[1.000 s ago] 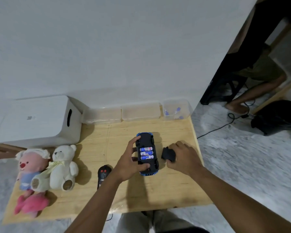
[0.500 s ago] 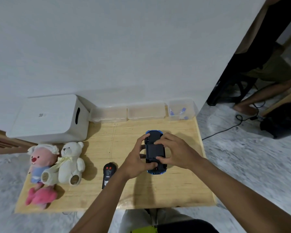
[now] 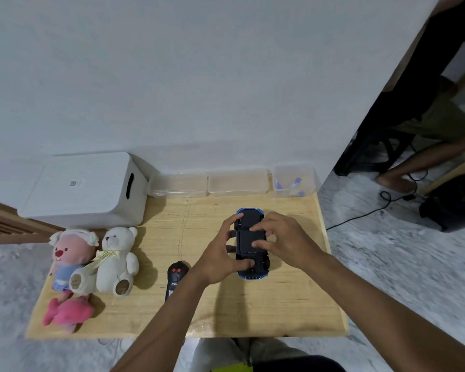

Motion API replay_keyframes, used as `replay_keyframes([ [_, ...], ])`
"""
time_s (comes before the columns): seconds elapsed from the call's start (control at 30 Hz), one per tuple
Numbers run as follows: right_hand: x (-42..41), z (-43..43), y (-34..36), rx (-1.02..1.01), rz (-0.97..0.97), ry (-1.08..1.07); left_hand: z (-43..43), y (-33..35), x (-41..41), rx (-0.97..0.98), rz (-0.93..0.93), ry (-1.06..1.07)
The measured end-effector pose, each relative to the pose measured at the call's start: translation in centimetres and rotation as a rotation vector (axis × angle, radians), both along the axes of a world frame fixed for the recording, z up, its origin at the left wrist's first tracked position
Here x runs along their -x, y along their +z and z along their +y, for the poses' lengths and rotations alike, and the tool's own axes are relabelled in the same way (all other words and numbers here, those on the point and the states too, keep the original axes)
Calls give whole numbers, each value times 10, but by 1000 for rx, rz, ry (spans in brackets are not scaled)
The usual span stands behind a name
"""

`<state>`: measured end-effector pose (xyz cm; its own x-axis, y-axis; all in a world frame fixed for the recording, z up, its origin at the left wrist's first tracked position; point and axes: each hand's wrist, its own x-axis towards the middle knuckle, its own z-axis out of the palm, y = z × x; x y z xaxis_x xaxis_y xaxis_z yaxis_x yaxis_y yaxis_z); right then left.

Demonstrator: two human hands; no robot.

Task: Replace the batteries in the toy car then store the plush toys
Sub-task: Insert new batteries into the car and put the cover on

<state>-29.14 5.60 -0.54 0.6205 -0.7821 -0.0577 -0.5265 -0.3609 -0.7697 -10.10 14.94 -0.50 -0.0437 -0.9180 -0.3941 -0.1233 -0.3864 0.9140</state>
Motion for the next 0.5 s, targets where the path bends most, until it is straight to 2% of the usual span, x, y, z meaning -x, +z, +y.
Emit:
replay_keyframes([
  [0.5, -13, -11, 25, -143, 94, -7, 2, 1, -3, -8, -16, 15],
])
